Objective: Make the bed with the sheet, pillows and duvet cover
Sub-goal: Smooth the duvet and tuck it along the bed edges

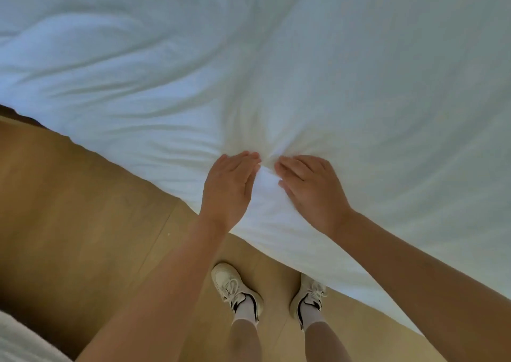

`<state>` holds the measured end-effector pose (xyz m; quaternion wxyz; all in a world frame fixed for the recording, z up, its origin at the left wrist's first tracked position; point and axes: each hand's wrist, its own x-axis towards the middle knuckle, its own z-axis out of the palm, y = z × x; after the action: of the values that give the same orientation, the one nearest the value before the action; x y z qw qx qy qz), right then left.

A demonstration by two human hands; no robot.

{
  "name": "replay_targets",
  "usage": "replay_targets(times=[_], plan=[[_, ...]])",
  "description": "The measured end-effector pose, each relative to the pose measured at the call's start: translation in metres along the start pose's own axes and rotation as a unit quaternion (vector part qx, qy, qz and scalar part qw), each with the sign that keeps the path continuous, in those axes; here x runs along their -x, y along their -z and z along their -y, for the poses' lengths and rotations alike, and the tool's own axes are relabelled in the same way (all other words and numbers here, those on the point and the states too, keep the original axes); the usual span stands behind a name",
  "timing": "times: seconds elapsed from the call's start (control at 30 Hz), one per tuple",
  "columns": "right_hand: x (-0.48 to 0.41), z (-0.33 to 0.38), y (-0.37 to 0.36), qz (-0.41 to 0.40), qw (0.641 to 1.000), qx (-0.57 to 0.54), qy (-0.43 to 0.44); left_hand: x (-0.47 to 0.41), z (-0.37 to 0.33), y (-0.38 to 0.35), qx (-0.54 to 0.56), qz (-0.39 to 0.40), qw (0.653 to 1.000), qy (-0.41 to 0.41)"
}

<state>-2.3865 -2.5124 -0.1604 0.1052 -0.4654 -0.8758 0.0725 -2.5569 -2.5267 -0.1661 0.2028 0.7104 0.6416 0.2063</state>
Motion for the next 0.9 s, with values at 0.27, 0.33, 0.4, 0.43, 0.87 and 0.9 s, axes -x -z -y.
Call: replay_targets(times=[0.27, 0.33, 0.4, 0.43, 0.87, 0.9], plan=[[0.048, -0.013, 0.021, 0.049, 0.996, -0.046, 0.055, 0.059, -0.035, -0.030, 0.104, 0.033, 0.984, 0.144], [0.058, -0.023, 0.018, 0.078, 0.995, -0.020, 0.051, 0.074, -0.041, -0.042, 0.132, 0.056, 0.977, 0.157], [0.059, -0.025, 0.010, 0.069, 0.996, -0.009, 0.056, 0.080, -0.043, -0.047, 0.161, 0.001, 0.966, 0.201], [0.060, -0.023, 0.006, 0.060, 0.996, -0.007, 0.059, 0.080, -0.044, -0.048, 0.195, -0.046, 0.942, 0.269], [0.106, -0.033, 0.011, 0.099, 0.970, 0.028, 0.220, 0.112, -0.084, -0.096, 0.468, -0.164, 0.566, 0.659], [0.111, -0.035, 0.010, 0.097, 0.966, 0.012, 0.241, 0.128, -0.086, -0.100, 0.458, -0.160, 0.579, 0.655]])
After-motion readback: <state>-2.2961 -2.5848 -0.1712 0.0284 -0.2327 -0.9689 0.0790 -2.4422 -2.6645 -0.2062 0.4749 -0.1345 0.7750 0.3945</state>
